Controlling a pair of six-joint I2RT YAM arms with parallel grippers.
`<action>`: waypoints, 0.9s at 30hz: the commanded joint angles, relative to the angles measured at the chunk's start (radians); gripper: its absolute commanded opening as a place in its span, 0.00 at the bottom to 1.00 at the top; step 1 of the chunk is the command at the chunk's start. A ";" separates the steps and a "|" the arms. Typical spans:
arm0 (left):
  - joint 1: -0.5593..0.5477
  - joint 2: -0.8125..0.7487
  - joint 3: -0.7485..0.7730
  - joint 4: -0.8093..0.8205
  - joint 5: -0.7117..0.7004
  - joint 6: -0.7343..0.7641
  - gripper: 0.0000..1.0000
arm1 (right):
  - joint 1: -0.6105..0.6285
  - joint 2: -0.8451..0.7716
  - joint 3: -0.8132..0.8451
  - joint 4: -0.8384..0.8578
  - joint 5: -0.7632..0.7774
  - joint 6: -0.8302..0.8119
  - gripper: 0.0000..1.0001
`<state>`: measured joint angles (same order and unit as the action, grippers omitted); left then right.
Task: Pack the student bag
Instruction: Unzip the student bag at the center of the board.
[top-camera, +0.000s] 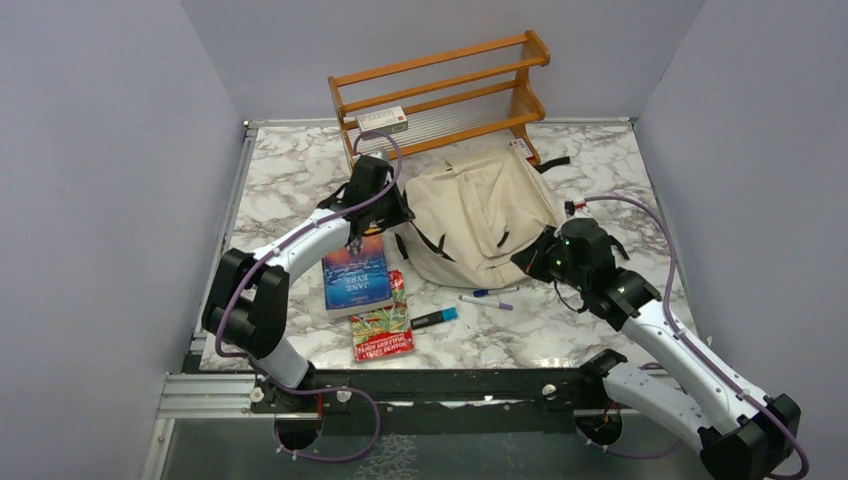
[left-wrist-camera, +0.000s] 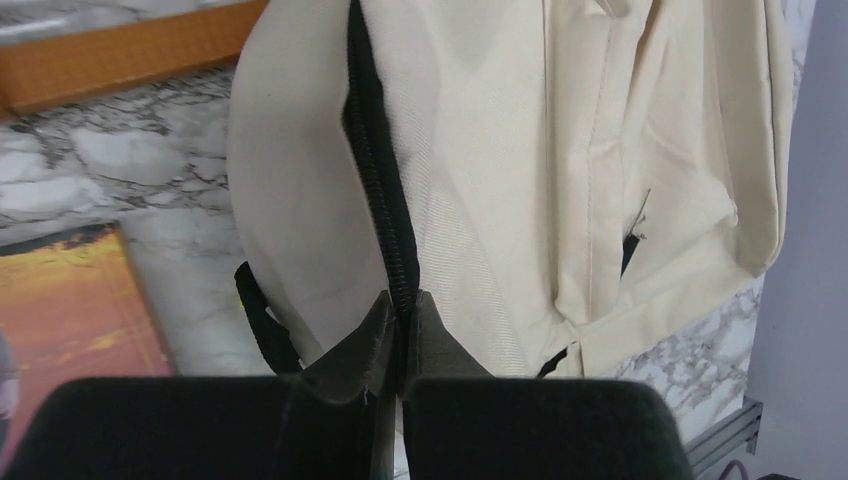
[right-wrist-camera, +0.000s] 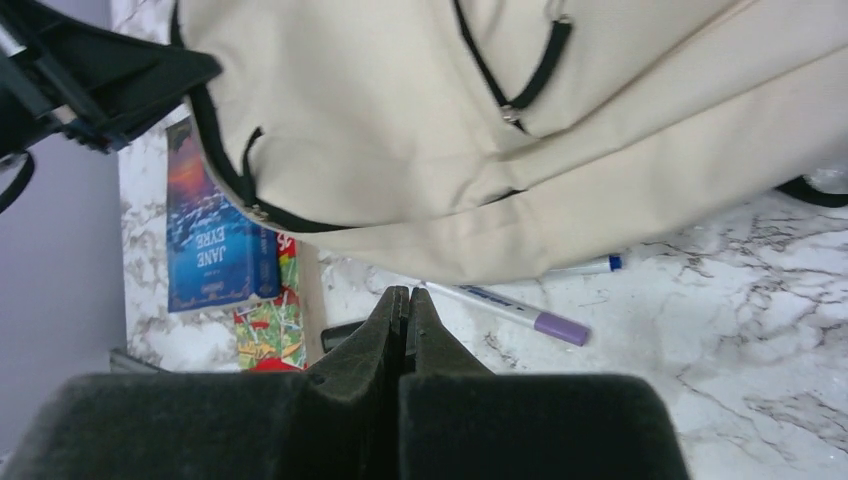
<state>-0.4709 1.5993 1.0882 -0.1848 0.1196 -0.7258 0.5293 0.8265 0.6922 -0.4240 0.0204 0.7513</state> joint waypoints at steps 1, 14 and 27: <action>0.048 -0.063 0.011 -0.028 0.044 0.091 0.00 | 0.005 0.025 0.002 -0.029 0.102 0.033 0.01; 0.049 -0.028 0.009 0.029 0.167 0.131 0.00 | 0.005 0.294 0.004 0.447 -0.348 0.048 0.50; 0.049 0.007 0.034 0.058 0.224 0.180 0.00 | 0.020 0.519 0.065 0.613 -0.362 0.152 0.58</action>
<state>-0.4210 1.5944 1.0866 -0.1719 0.2882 -0.5732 0.5381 1.3037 0.6994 0.1047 -0.3187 0.8772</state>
